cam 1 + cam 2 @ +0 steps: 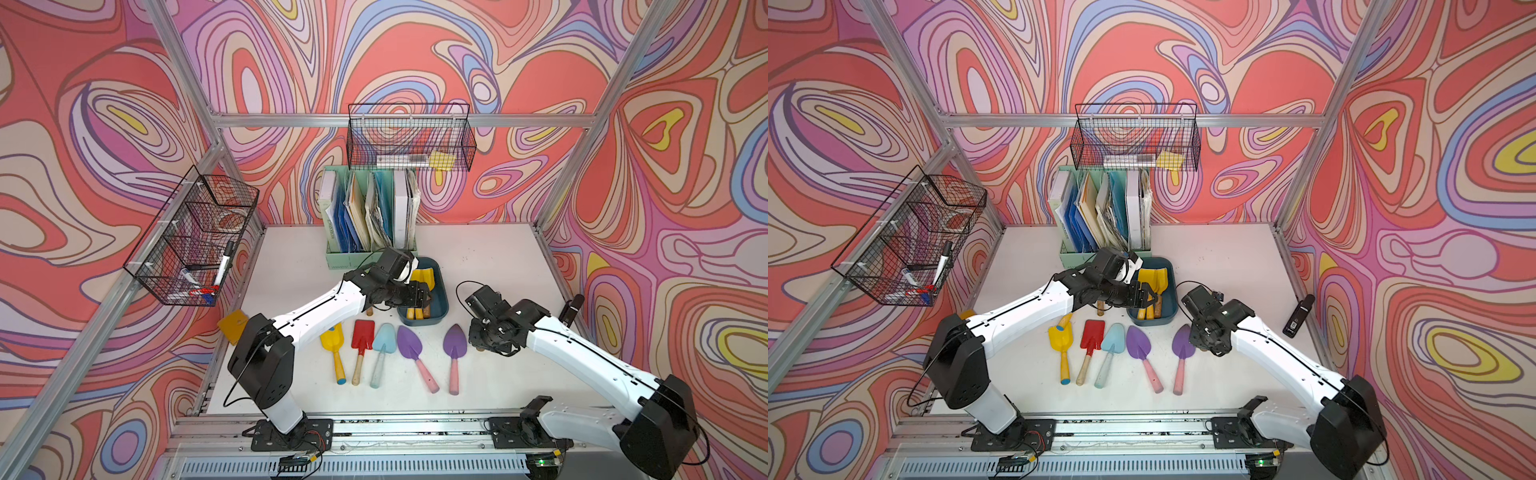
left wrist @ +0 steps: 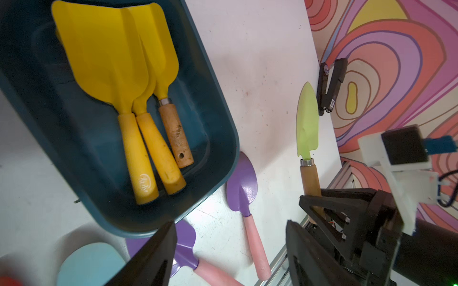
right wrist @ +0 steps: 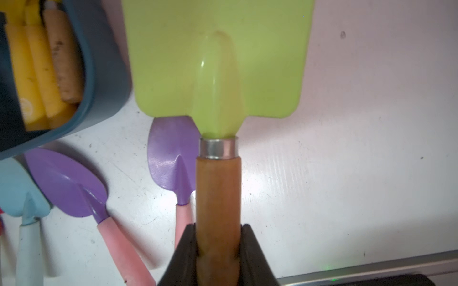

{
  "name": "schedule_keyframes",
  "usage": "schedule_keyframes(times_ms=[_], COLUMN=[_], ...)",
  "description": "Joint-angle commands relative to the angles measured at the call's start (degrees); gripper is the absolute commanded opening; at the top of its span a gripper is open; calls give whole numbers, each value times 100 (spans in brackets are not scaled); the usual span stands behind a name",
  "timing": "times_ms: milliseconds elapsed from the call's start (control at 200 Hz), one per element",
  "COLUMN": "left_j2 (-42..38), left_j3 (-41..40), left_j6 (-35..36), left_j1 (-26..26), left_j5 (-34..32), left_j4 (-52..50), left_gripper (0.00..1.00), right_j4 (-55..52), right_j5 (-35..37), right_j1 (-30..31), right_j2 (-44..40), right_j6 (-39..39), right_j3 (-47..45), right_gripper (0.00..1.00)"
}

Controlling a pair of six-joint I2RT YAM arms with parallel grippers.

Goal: Put the shovel into the storage box
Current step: Pick up the shovel from the center of the board, then place the shovel in the storage box.

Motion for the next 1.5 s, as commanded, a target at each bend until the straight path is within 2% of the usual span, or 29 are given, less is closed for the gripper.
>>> schedule_keyframes(times_ms=[0, 235, 626, 706, 966, 1222, 1357, 1492], left_j2=[251, 620, 859, 863, 909, 933, 969, 1015], left_j3=[336, 813, 938, 924, 896, 894, 894, 903], left_j6=[-196, -262, -365, -382, -479, -515, -532, -541], left_j1=[-14, -11, 4, 9, 13, 13, 13, 26], left_j5=[365, 320, 75, 54, 86, 65, 16, -128], left_j4=[345, 324, 398, 400, 469, 467, 455, 374], left_gripper=[74, 71, 56, 51, 22, 11, 0, 0], right_j4=[126, 322, 706, 775, 906, 967, 1002, 1018], right_j5=[-404, -1052, -1385, -1414, -1504, -1499, -1458, -1360], right_j1=[25, 23, 25, 24, 24, 23, 28, 25], right_j2=[-77, 507, 948, 941, 911, 906, 907, 888], right_j6=[-1132, -2192, -2327, -2289, -2190, -2139, -2106, -2088], right_j3=[304, 980, 1293, 1276, 1228, 1226, 1232, 1249], right_gripper=[0, 0, 0, 0, 0, 0, 0, 35])
